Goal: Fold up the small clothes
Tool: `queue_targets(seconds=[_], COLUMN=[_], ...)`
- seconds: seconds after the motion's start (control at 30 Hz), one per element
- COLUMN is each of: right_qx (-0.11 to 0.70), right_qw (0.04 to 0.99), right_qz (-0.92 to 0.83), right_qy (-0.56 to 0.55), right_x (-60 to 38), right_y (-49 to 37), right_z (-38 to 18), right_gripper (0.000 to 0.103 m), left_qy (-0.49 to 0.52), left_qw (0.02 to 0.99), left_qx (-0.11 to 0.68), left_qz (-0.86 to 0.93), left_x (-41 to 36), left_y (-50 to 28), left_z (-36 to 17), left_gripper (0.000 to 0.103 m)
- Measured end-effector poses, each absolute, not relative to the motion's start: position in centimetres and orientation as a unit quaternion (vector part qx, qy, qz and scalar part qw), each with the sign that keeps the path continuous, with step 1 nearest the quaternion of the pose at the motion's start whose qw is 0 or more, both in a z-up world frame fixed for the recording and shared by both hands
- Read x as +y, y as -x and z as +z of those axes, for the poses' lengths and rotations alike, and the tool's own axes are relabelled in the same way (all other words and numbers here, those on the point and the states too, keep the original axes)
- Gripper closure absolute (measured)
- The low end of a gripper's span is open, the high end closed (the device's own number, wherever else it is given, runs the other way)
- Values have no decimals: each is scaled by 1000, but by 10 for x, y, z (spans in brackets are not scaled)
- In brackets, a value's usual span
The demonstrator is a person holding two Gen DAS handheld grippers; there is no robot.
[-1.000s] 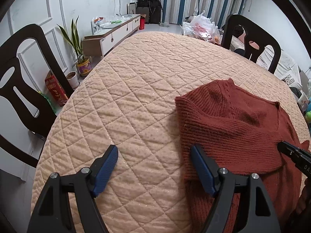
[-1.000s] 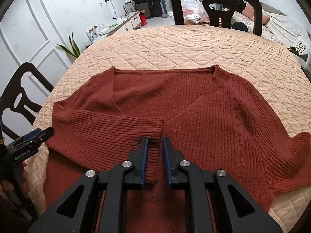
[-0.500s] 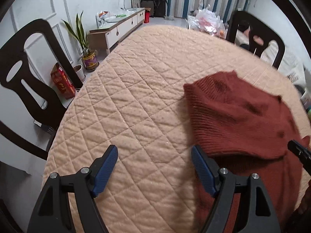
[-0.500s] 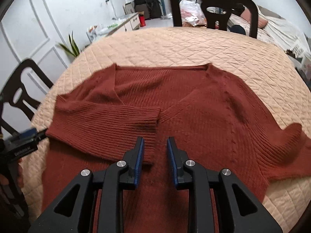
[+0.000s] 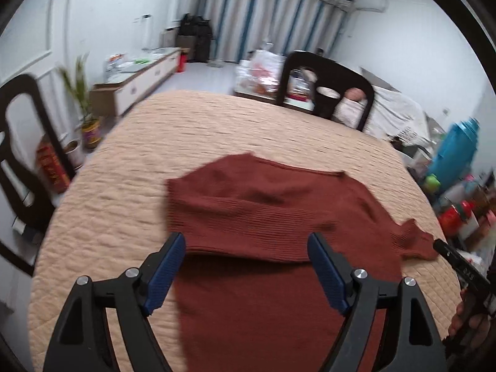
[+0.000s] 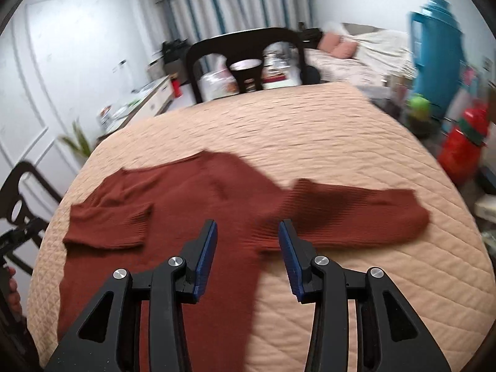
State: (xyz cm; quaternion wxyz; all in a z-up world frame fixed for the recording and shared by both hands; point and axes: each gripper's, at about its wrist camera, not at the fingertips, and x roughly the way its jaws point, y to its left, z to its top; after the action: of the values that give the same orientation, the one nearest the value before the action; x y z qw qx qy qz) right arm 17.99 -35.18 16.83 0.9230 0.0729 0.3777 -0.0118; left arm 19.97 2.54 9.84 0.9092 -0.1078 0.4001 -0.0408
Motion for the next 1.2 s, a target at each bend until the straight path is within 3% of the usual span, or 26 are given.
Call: queue_targets(seconds=[0.1,0.63,1.17,1.2], right_qx=[368,396,415,415], right_qw=[923,892,884,884], right_qz=[-68,-164,-138,-137], right_qy=[-87,-146,-163,-165], right_x=[-386,-493,-494,-495], right_y=[-167,-182,-198,-199], right_z=[172,137,121,121], right_gripper=[53,51,51,57], left_qy=[112,97,74,71], left_qw=[902,865,858,858], left_qx=[409,461,479,479], left_qz=[-82,-170,-172,-173], left_x=[0,-91,-104,-105], left_y=[-207,-234,-245,-245], left_z=[93,57,43,43], left_gripper=[20,20,20,20])
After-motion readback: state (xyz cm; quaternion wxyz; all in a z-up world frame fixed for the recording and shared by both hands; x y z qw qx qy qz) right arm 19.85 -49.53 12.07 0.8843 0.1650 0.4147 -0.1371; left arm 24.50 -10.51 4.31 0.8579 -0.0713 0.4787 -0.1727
